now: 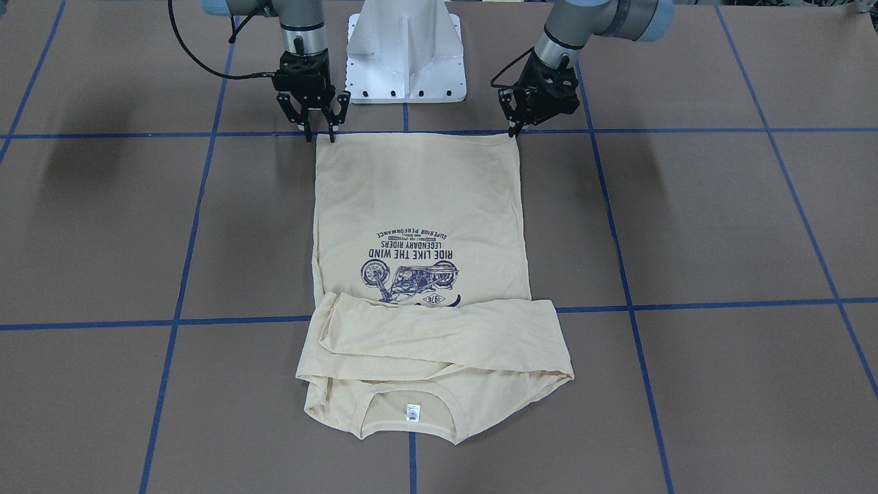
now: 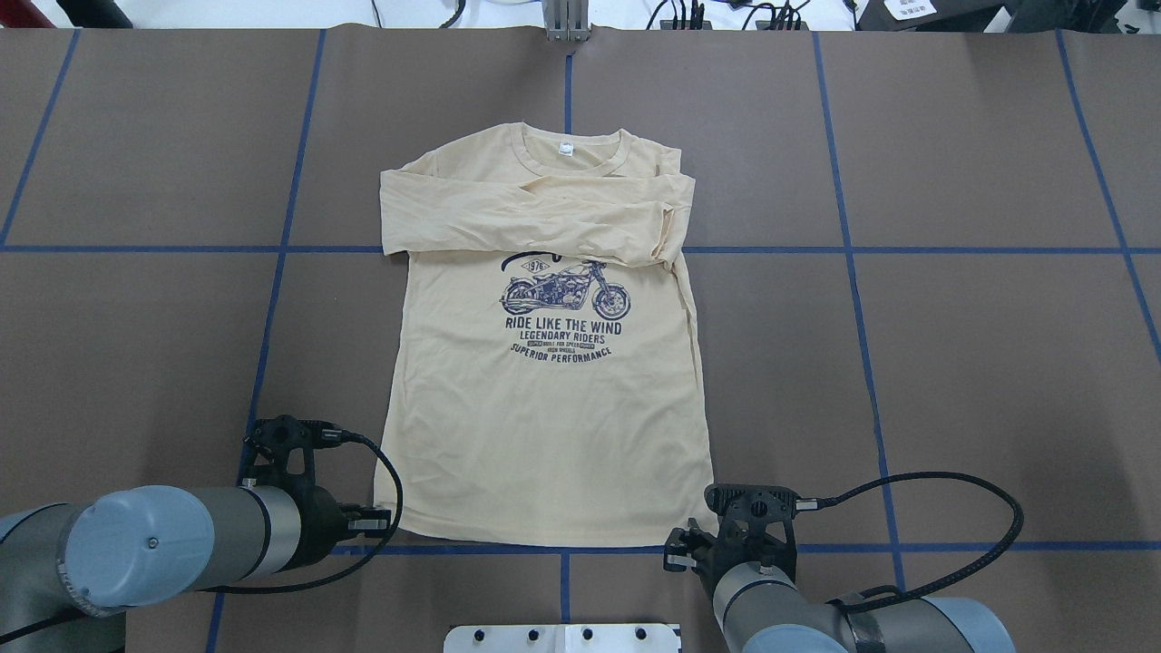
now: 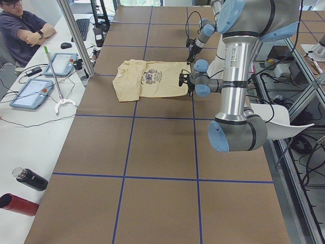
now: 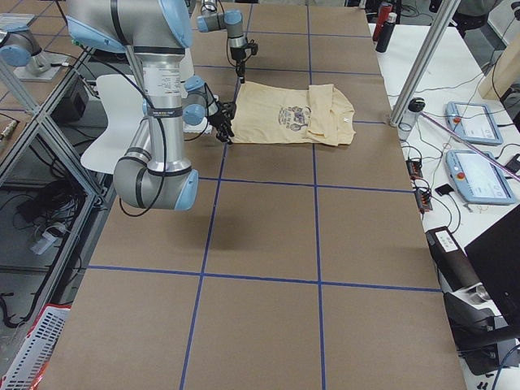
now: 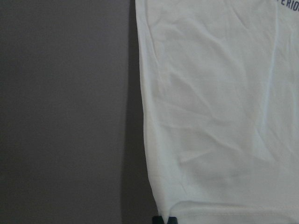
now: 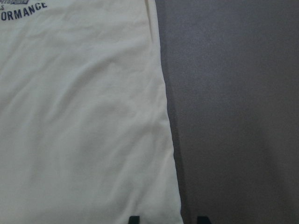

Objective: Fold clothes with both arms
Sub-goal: 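Lower both grippers and grasp the hem edge nearest the robot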

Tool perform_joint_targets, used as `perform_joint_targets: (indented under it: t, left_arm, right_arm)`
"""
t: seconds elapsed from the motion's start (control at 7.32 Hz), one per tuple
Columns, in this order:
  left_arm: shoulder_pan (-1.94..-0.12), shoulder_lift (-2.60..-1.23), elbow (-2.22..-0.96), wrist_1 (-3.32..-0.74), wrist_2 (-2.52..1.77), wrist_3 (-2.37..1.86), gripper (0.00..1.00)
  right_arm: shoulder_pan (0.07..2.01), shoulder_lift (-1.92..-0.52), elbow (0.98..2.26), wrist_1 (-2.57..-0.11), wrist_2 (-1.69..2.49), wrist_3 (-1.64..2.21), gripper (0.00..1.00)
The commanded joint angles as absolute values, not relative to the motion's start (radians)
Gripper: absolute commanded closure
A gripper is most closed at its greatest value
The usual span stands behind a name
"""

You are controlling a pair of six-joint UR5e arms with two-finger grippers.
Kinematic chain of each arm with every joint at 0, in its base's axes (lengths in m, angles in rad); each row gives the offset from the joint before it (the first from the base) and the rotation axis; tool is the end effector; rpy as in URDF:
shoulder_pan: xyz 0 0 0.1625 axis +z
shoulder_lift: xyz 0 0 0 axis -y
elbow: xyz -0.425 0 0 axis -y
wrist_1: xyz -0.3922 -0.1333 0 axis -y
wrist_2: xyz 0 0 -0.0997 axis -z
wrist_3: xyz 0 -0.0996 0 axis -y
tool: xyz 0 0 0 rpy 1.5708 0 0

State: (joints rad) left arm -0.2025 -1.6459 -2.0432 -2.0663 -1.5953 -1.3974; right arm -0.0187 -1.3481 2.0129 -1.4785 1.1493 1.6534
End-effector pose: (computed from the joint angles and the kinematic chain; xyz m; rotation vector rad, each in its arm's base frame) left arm 0.4664 -0.2293 0.3462 0.1730 1.0287 -0.0136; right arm -0.5406 -0.1640 0.3326 0.3632 -0.7658 0.2195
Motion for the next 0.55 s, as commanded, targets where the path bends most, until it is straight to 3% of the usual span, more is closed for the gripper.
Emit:
perform_joint_targets:
  t: [0.0, 0.14, 0.41]
  left_arm:
    - [-0.202, -1.647, -2.043, -2.066, -1.595, -1.397, 1.00]
    - [-0.202, -1.647, -2.043, -2.066, -1.595, -1.397, 1.00]
    - [-0.202, -1.648, -2.048, -2.066, -1.595, -1.397, 1.00]
  right_arm:
    - [-0.018, -1.344, 2.013, -1.479, 1.149, 1.654, 0.88]
    - [-0.017, -1.344, 2.013, -1.479, 1.147, 1.654, 1.00]
    - [-0.014, -1.347, 2.013, -1.479, 1.147, 1.655, 1.00]
